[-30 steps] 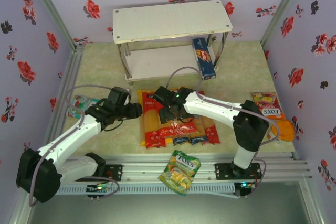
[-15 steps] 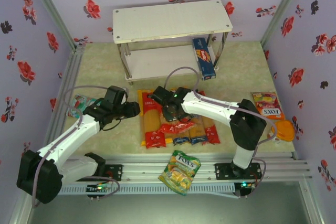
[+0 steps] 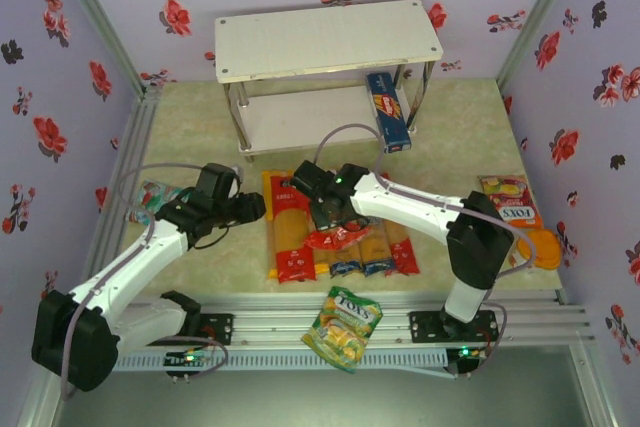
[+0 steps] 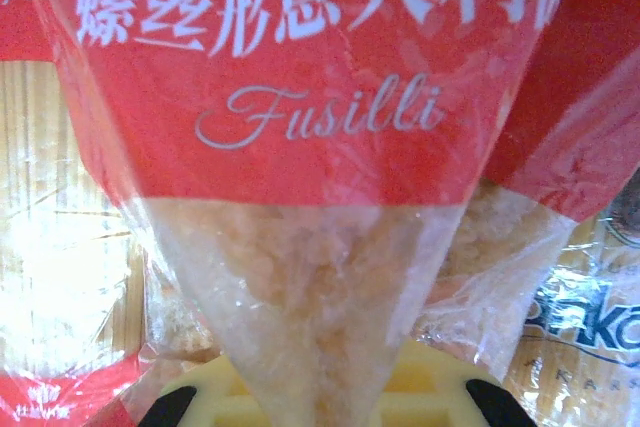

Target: Place and organize the pasta boxes and bags onto the shelf

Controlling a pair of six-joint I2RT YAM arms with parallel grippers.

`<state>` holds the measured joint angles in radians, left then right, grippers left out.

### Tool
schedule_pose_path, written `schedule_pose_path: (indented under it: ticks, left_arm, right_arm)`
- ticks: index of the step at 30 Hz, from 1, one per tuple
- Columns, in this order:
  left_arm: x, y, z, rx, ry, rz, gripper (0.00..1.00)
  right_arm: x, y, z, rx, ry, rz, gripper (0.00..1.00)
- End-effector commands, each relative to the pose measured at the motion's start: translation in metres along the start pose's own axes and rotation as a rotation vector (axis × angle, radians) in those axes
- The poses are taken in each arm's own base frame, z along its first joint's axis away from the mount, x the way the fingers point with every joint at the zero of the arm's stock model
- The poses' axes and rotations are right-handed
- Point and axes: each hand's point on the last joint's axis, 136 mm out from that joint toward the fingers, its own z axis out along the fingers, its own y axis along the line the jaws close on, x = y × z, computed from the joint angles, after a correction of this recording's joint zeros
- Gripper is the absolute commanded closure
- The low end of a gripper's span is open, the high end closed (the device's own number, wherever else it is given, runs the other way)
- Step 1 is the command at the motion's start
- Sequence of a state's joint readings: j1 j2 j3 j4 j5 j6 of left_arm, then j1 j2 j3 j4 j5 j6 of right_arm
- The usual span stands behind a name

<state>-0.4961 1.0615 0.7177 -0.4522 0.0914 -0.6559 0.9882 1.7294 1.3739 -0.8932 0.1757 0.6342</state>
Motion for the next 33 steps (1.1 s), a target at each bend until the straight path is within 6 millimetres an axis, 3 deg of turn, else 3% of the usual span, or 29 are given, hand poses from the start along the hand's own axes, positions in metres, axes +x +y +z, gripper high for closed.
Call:
schedule_pose_path:
  ticks: [1, 7, 16, 24, 33]
  left_arm:
    - [-0.006, -0.004, -0.005, 0.026, -0.023, 0.005, 0.54]
    - [-0.010, -0.006, -0.007, 0.032, -0.033, 0.004, 0.54]
    - [-0.019, -0.010, -0.008, 0.035, -0.045, 0.009, 0.54]
    - [-0.024, -0.010, -0.007, 0.031, -0.042, 0.014, 0.54]
    - [-0.028, -0.005, -0.005, 0.016, -0.036, 0.006, 0.54]
  right_arm:
    - [-0.029, -0.004, -0.044, -0.032, -0.127, -0.003, 1.00]
    - [-0.063, -0.015, -0.074, -0.057, -0.226, 0.010, 1.00]
    - [-0.133, -0.047, -0.089, 0.007, -0.353, 0.004, 1.00]
    - [-0.190, -0.073, -0.077, 0.085, -0.415, 0.009, 1.00]
    - [-0.235, -0.095, -0.065, 0.204, -0.550, 0.023, 1.00]
